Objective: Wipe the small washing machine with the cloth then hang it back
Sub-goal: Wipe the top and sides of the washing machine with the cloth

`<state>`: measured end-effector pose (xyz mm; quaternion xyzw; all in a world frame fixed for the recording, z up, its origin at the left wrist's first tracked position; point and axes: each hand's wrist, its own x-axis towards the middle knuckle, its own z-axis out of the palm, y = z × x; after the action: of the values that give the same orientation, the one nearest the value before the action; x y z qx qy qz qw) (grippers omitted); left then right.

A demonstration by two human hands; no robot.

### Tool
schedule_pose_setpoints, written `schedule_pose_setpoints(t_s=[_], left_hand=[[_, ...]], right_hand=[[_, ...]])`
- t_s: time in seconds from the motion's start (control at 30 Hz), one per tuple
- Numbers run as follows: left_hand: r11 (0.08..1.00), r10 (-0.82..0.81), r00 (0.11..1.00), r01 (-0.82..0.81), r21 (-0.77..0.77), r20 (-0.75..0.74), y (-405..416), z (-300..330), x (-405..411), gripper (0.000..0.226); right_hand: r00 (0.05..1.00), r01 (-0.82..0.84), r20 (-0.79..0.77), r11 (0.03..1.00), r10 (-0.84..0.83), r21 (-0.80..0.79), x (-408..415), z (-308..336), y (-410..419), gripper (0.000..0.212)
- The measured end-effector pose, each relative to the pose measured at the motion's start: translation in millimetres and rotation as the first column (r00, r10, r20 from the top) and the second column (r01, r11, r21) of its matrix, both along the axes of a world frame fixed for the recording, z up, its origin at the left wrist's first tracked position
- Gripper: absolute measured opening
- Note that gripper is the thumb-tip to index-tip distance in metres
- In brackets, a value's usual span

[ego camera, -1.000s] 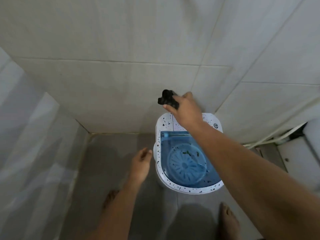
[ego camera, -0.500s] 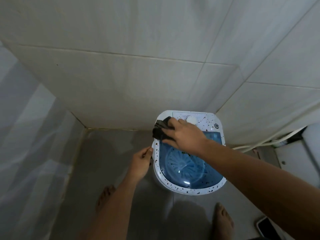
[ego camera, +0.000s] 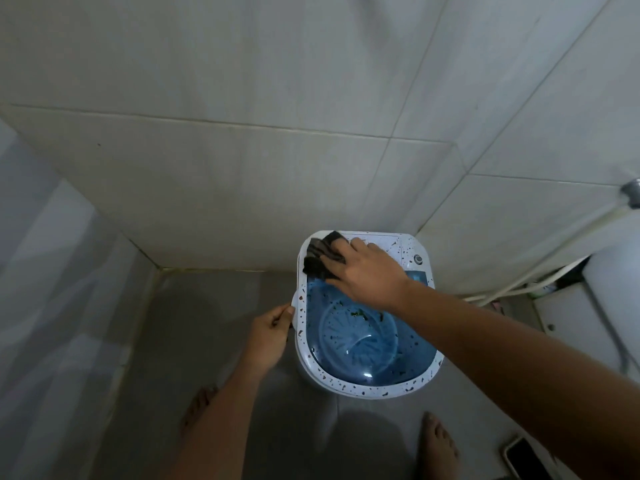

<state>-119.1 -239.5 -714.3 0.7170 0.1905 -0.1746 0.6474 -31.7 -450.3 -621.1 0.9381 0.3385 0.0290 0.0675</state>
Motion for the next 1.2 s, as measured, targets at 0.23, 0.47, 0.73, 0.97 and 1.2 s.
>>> schedule_pose_setpoints(t_s=[0.23,0.47,0.73,0.97,1.2], left_hand=[[1.000,0.004,1.000,-0.004,-0.017,-0.013,0.3,-1.3,-1.1,0.026],[0.999,0.012,1.000,-0.013,-0.031,-0.003,-1.8,-2.5,-1.8,0.026],[1.000,-0.003,1.000,0.003,-0.021,-0.023,1.2,-6.8,0.1,0.026],[0.999,-0.019,0.999,0.017,-0.049,-0.030,-0.4,-1.3,-0.2,0.023],[1.000,-0.006,0.999,0.005,-0.022,-0.053,0.8,-8.2,-0.1,0.023]], right_hand=[[0.896,0.444,-0.039,0.896,-0.443,0.032,40.2,17.7,9.4,0.041],[0.988,0.150,-0.035,0.988,-0.148,0.044,-12.9,-3.8,24.3,0.041],[0.867,0.496,-0.096,0.866,-0.490,0.062,6.0,14.3,13.8,0.038],[0.919,0.394,-0.042,0.919,-0.393,0.004,-49.6,-3.7,6.9,0.037],[0.763,0.639,-0.184,0.766,-0.620,0.070,39.7,10.8,18.1,0.037]])
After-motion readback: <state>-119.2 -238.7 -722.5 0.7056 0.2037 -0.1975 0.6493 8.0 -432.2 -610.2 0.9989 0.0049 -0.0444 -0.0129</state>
